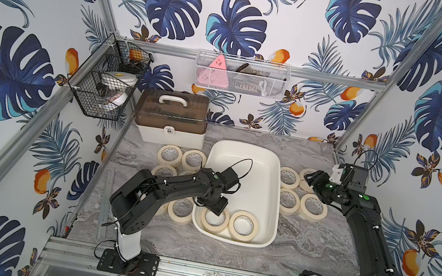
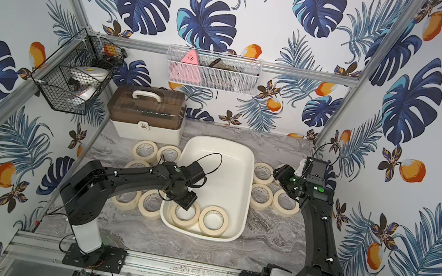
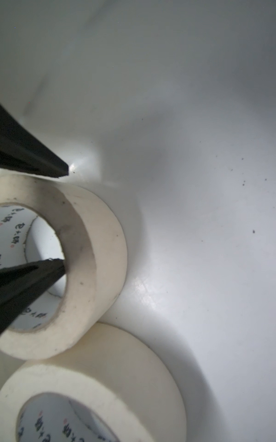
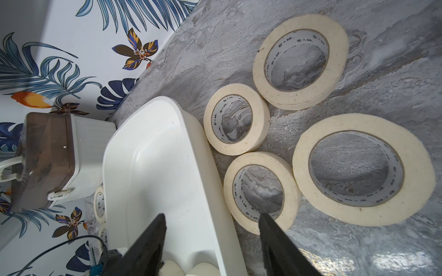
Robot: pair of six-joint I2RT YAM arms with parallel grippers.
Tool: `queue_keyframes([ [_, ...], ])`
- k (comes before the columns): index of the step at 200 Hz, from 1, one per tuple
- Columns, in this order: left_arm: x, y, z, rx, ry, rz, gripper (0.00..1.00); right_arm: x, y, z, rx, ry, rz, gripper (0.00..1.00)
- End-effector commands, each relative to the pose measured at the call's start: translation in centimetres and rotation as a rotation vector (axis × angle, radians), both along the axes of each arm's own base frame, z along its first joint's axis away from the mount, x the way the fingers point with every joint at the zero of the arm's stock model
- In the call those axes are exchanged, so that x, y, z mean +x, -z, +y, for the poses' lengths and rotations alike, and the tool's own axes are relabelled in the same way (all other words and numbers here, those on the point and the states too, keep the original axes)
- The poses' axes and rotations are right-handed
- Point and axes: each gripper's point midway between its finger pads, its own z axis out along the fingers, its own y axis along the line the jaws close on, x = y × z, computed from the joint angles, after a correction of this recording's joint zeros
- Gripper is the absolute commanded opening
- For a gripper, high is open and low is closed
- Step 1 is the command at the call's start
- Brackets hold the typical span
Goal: Take out the art tape in the storage box
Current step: Pick up the art tape from the storage box.
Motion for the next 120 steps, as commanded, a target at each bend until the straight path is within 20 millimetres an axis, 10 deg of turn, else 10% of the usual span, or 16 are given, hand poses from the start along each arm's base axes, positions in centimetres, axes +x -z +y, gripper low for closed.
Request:
queue_keyframes([
  [1,0.3,0.1,1.6,0.091,0.001,-0.017,0.58,0.1,-0.4,0.0,-0.013,-0.015,-0.019,0.64],
  [120,2.1,0.6,0.9,0.073,-0.023,-0.098,0.4,0.0,-0.1,0.1,-0.01,-0.015,-0.012,0.65],
])
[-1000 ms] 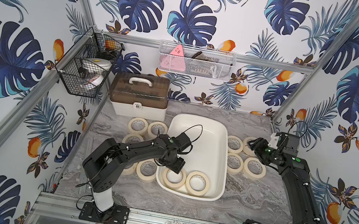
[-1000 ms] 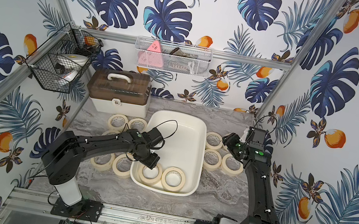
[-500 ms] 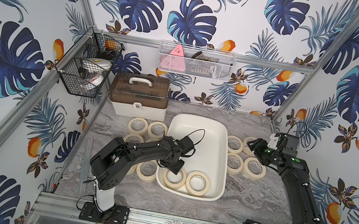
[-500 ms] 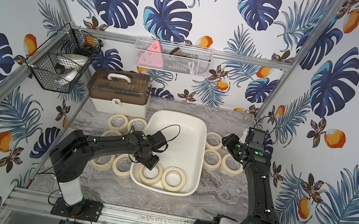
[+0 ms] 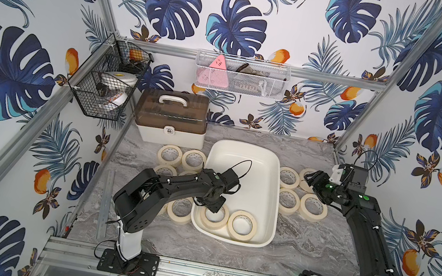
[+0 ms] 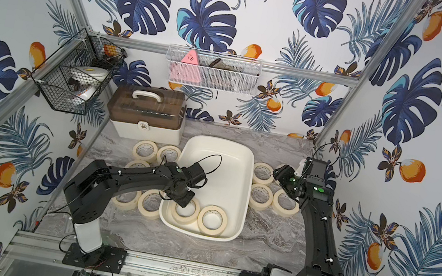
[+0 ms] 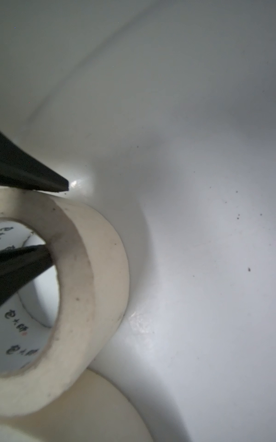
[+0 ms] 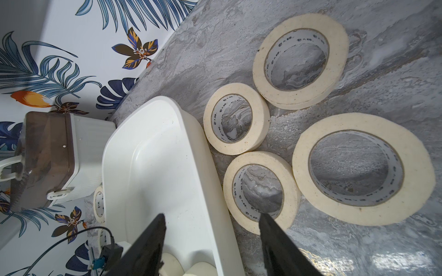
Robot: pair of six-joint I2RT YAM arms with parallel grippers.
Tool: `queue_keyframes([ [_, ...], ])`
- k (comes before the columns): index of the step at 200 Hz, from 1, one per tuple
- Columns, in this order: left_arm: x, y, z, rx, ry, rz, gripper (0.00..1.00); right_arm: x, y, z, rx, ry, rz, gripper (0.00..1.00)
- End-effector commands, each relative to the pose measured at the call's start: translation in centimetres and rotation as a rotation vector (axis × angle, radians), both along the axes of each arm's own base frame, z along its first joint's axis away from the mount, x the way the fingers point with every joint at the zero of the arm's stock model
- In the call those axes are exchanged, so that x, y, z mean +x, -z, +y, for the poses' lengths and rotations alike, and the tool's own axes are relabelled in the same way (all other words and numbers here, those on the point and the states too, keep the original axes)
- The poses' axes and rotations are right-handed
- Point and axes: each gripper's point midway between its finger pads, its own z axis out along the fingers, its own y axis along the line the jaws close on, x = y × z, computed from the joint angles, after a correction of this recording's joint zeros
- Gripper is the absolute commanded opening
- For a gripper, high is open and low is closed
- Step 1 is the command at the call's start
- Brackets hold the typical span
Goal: Take out the art tape in the storage box
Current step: Pick up the art tape from the storage box.
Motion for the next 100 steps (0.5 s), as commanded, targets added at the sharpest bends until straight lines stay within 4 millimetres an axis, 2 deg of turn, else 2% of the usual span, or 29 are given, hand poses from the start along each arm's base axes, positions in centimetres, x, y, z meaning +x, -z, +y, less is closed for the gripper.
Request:
queue_keyframes([
  [1,1.1,-0.2,-0.4,-0.015,-0.008,-0.048,0.39,0.1,-0.2,0.1,-0.01,-0.015,-0.013,0.65],
  [41,2.5,-0.5,-0.1,0.022,-0.035,-0.104,0.28,0.1,-0.1,0.2,-0.004,-0.016,-0.011,0.64],
  [66,3.4,-1.1,-0.6,0.0,-0.052,-0.141,0.21,0.0,-0.4,0.3,0.001,-0.017,-0.022,0.64],
  [87,4.2,-1.3,-0.9,0.001,-0.076,-0.163,0.08,-0.1,-0.7,0.5,0.015,-0.022,-0.029,0.64],
  [100,4.6,-1.5,-1.1,-0.003,-0.087,-0.17,0.04,-0.2,-0.8,0.8,0.028,-0.031,-0.033,0.64],
])
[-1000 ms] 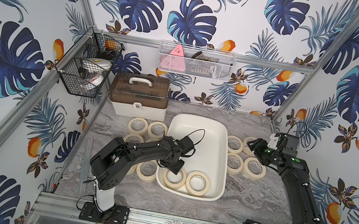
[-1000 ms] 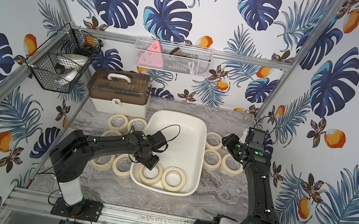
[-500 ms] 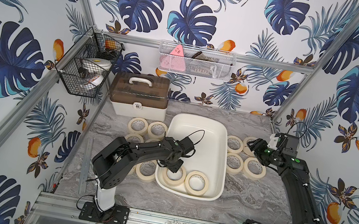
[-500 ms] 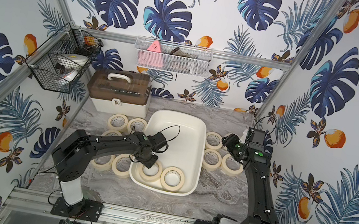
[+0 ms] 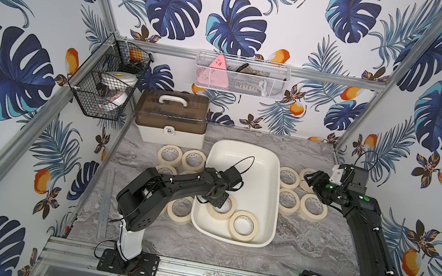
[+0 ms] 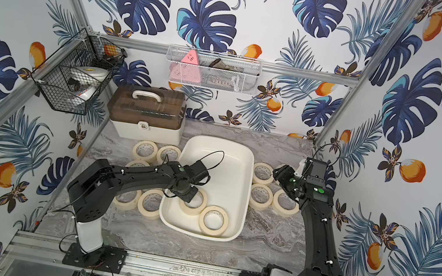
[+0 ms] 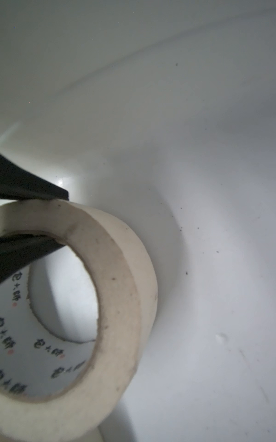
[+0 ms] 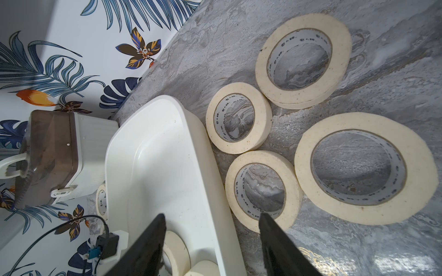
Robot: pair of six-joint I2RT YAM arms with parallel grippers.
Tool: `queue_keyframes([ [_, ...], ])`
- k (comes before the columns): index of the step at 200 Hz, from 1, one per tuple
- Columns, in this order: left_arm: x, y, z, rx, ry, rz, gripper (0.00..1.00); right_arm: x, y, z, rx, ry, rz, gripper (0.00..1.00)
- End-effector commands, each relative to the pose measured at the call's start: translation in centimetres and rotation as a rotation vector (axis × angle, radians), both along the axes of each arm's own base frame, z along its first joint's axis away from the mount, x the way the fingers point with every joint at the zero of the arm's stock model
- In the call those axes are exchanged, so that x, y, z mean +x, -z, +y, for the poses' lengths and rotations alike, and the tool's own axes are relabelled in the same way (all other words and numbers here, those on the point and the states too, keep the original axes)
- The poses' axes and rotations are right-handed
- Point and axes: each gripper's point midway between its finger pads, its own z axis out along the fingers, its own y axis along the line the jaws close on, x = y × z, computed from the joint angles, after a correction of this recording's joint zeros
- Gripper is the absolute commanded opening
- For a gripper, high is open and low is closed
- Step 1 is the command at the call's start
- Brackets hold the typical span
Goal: Take out the art tape in the storage box
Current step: Pick up the art tape from the storage box.
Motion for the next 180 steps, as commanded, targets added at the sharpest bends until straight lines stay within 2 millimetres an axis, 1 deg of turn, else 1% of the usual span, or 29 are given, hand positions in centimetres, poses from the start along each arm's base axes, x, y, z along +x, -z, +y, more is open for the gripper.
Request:
queue_keyframes([
  [1,1.5,-0.7,-0.3,-0.009,-0.048,-0.055,0.04,0.0,-0.5,0.6,0.018,-0.022,-0.022,0.64],
  [32,2.0,-2.4,-1.3,-0.077,-0.07,-0.08,0.0,-0.3,-0.5,1.6,0.031,-0.053,-0.019,0.64],
  [59,2.4,-4.2,-2.0,-0.119,-0.102,-0.085,0.0,-0.6,-0.4,2.8,0.026,-0.086,-0.013,0.64],
  [77,2.6,-5.6,-2.4,-0.141,-0.125,-0.084,0.0,-0.7,-0.9,4.4,0.021,-0.142,-0.032,0.64],
  [98,2.7,-7.2,-3.1,-0.187,-0.15,-0.078,0.0,-1.1,-1.7,7.0,0.026,-0.255,-0.066,0.64],
  [127,3.0,-9.4,-4.6,-0.268,-0.184,-0.065,0.0,-1.8,-2.8,9.8,-0.015,-0.343,-0.116,0.64],
  [143,3.2,-10.4,-5.6,-0.309,-0.19,-0.056,0.0,-2.1,-3.1,10.5,-0.044,-0.366,-0.13,0.64],
  [155,3.4,-11.1,-6.1,-0.326,-0.193,-0.056,0.0,-2.3,-3.1,10.6,-0.077,-0.37,-0.125,0.64],
  [180,3.8,-11.9,-7.2,-0.34,-0.193,-0.054,0.0,-2.8,-3.2,11.4,-0.116,-0.402,-0.124,0.63],
])
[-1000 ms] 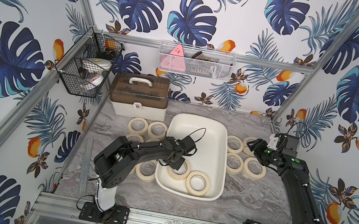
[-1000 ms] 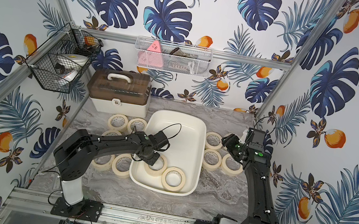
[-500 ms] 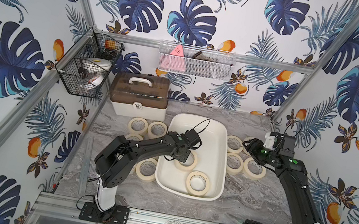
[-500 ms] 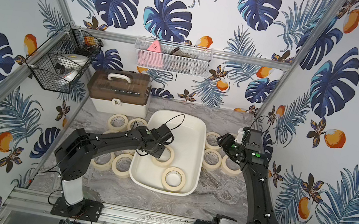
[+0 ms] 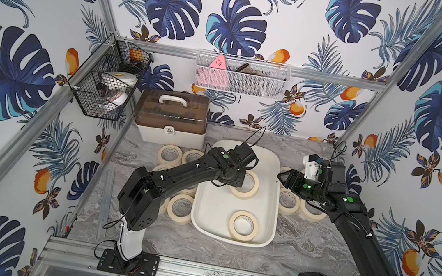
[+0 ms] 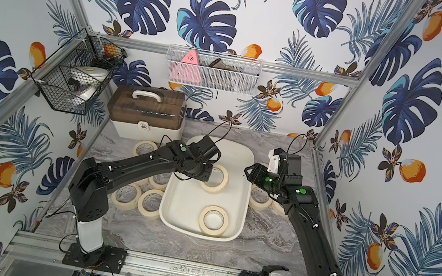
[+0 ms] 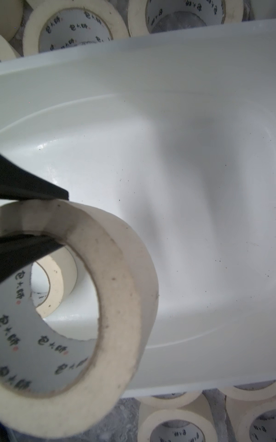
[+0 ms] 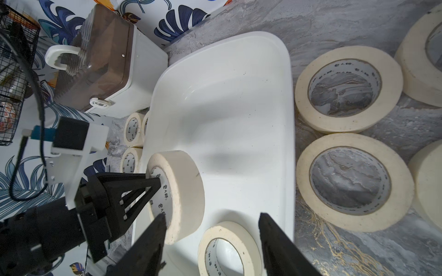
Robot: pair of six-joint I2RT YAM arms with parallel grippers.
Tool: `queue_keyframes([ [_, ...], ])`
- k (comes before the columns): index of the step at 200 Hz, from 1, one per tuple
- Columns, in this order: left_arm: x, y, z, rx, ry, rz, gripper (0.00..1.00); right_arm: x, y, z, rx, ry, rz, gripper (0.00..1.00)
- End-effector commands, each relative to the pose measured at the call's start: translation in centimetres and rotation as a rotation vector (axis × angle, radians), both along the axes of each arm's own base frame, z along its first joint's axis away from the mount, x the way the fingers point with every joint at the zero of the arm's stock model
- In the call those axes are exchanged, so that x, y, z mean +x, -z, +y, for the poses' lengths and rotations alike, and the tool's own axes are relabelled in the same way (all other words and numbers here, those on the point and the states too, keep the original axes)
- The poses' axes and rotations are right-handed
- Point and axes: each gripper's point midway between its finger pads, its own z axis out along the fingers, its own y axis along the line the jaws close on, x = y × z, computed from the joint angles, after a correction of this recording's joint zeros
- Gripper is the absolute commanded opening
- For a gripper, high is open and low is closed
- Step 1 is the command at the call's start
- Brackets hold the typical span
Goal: Take out the art tape in the storage box
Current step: Pick up the art tape from the storage box.
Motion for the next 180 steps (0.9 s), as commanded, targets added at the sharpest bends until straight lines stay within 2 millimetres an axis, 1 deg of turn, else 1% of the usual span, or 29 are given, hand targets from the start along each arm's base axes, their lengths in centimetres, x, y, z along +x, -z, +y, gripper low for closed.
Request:
queue_keyframes([
  [1,-0.3,-0.5,-0.9,-0.031,-0.013,0.029,0.0,-0.2,-0.3,0.2,-0.063,-0.019,-0.029,0.63],
  [30,-0.1,-1.3,-2.3,-0.041,-0.012,0.021,0.0,-0.9,-0.3,1.4,-0.098,-0.049,-0.045,0.63],
  [49,0.0,-1.9,-3.3,-0.051,-0.005,0.014,0.0,-1.2,0.2,1.8,-0.138,-0.056,-0.047,0.62],
  [97,-0.5,-3.1,-5.9,-0.081,0.021,0.006,0.0,-0.8,1.4,1.4,-0.247,-0.035,-0.035,0.62],
  [115,-0.7,-3.2,-6.6,-0.079,0.038,0.008,0.0,-0.4,2.2,1.4,-0.269,-0.036,-0.022,0.62],
  [130,-0.8,-3.1,-6.9,-0.065,0.045,0.007,0.0,0.0,2.6,1.1,-0.3,-0.027,-0.011,0.6],
  [149,-0.9,-3.0,-6.9,-0.063,0.047,0.007,0.0,0.3,2.9,0.7,-0.344,-0.016,-0.005,0.54],
  [167,-0.9,-2.8,-6.7,-0.054,0.046,0.008,0.0,0.5,2.9,0.3,-0.37,-0.011,-0.008,0.4],
  [180,-1.0,-2.8,-6.7,-0.055,0.049,0.007,0.0,0.6,2.8,0.3,-0.377,-0.014,-0.014,0.33],
])
